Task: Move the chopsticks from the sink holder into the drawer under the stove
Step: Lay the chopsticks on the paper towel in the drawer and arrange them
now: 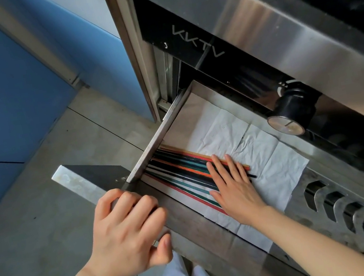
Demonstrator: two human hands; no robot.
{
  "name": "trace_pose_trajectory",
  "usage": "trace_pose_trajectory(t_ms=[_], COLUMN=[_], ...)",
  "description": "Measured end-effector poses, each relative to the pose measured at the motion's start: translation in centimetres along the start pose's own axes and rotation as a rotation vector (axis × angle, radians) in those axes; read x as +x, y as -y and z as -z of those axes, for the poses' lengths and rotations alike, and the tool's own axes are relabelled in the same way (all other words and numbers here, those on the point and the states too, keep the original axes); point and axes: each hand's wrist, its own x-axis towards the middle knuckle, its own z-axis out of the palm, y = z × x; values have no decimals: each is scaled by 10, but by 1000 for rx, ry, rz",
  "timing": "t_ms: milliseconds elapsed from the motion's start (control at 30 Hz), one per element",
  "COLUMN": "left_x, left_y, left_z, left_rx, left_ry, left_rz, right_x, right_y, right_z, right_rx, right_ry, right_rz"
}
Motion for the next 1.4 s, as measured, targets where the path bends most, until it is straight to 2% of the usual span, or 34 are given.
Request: trace_pose_trajectory(t_ms=[333, 667, 800, 900, 933, 1000, 1067, 1200, 1400], left_x=[0, 0, 0, 0, 0, 0, 0, 0, 0], left_y=[0, 0, 1, 0, 0, 0, 0, 0, 0], left_z=[1, 1, 3, 3, 3, 3, 3, 2, 2], left_rx=[15, 11, 25, 32, 33, 30, 28, 25, 32], left_ry=[12, 6, 22, 22, 19, 17, 14, 14, 16], left_rz=[7, 2, -11, -7, -4, -1, -3, -5, -6], right_x=[-4, -4, -6, -21, -25, -31, -30, -23, -21], right_y=[14, 15, 2, -28, -39, -53, -58, -62, -65], right_z=[5, 2, 11, 21, 21, 18, 14, 12, 10], right_rx=[64, 87, 357, 584, 556, 482, 447, 402, 375], right_ry=[60, 48, -49, -213, -258, -228, -165, -161, -59], right_rz=[-44, -45, -21, -233, -291, -330, -308, -278, -248])
